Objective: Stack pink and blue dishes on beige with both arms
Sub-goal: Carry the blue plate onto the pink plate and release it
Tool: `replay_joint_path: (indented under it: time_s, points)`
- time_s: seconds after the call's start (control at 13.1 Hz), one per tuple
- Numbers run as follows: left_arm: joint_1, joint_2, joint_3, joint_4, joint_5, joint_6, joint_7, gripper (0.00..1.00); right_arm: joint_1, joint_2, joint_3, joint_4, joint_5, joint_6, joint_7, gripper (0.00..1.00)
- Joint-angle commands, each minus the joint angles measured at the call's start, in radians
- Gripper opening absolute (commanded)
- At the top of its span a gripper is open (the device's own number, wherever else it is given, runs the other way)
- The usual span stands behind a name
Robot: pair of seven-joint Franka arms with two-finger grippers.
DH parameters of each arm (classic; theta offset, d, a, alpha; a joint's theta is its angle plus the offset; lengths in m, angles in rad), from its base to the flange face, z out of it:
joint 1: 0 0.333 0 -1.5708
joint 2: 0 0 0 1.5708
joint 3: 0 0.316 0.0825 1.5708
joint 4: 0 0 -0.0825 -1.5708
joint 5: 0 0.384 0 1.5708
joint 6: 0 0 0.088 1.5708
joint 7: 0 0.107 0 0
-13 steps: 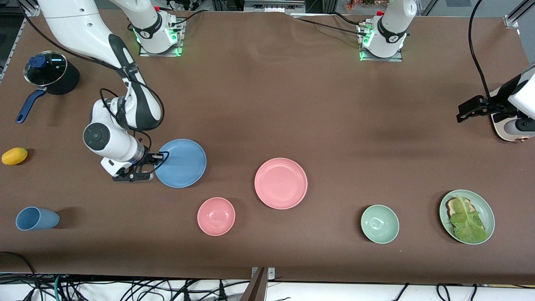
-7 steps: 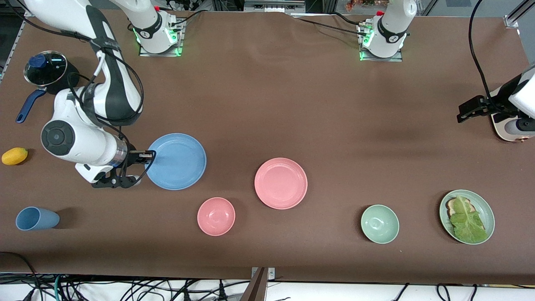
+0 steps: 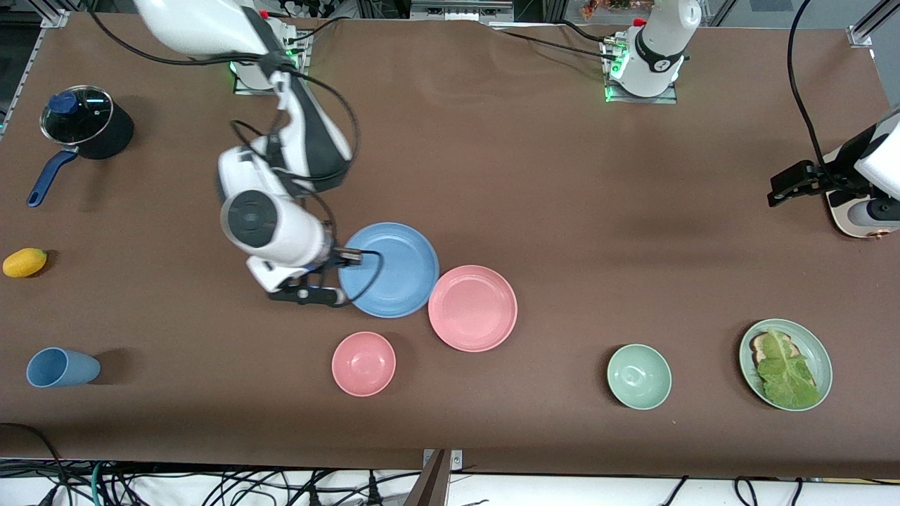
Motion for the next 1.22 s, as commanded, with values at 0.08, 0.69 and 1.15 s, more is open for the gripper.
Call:
replay_joint_path:
  time_s: [0.08, 0.69, 1.15]
  points:
    - [0.004, 0.007, 0.0, 0.02, -0.03, -0.004, 0.012, 1.0, 0.074, 0.128, -0.009, 0.147, 0.011, 0.067, 0.205, 0.0]
    - [0.004, 0.007, 0.0, 0.02, -0.03, -0.004, 0.012, 1.0, 0.139, 0.294, -0.007, 0.248, 0.011, 0.267, 0.371, 0.0]
    - [0.002, 0.007, 0.0, 0.02, -0.028, -0.004, 0.013, 1.0, 0.154, 0.321, -0.007, 0.248, 0.011, 0.317, 0.4, 0.0]
